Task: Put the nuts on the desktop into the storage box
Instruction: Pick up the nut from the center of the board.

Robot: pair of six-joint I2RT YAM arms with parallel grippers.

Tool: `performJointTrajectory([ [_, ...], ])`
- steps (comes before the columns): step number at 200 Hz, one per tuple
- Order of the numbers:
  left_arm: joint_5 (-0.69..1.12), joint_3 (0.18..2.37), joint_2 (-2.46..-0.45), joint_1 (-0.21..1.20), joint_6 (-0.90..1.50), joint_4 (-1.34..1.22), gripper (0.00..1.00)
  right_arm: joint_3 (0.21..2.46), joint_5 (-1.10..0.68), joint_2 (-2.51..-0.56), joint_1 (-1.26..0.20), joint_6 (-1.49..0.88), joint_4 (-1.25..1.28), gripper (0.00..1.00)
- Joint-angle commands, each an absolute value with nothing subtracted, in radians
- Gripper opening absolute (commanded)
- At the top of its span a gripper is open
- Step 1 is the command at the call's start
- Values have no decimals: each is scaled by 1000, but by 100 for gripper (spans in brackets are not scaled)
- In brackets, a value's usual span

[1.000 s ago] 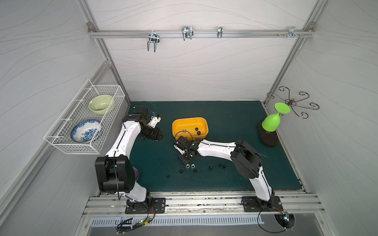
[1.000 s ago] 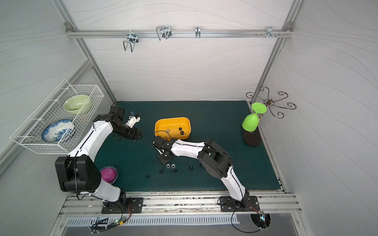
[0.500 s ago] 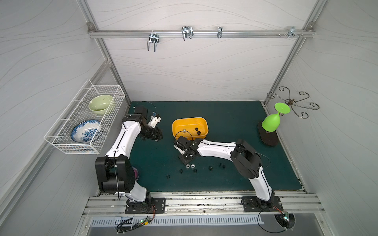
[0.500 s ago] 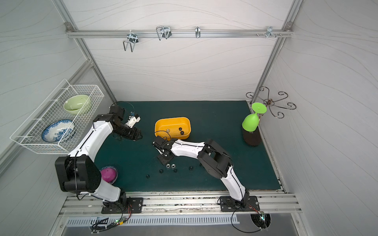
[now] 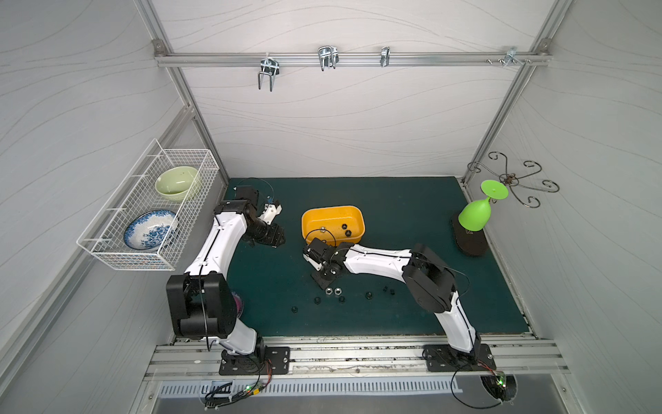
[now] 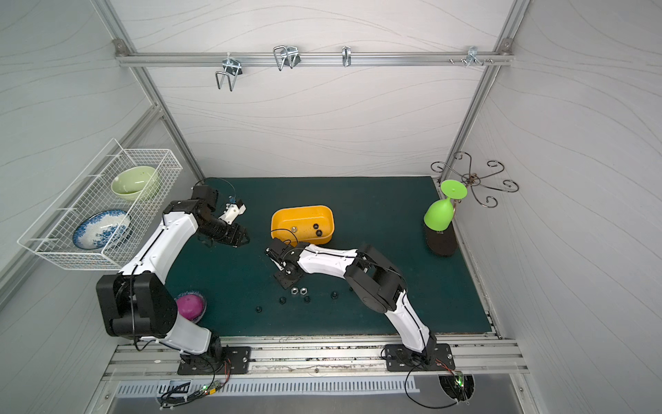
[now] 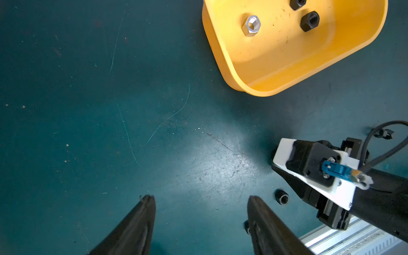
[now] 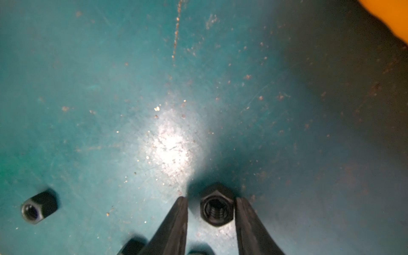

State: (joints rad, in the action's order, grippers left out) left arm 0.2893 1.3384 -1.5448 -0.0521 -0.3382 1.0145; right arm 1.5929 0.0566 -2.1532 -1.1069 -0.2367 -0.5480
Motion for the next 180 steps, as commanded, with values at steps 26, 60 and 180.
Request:
performJointTrajectory([
  [26,298,1351,-1542,-54,-350,1022,70,1609,69,-2187,-1107,-227,-572,37],
  [60,298,1351,-1543,-53,-351,1023,70,1604,70,-2187,-1108,-226,-571,32],
  [180,302,1350,-1545,-54,-352,1027,70,1584,105,-2107,-1107,-226,-553,23],
])
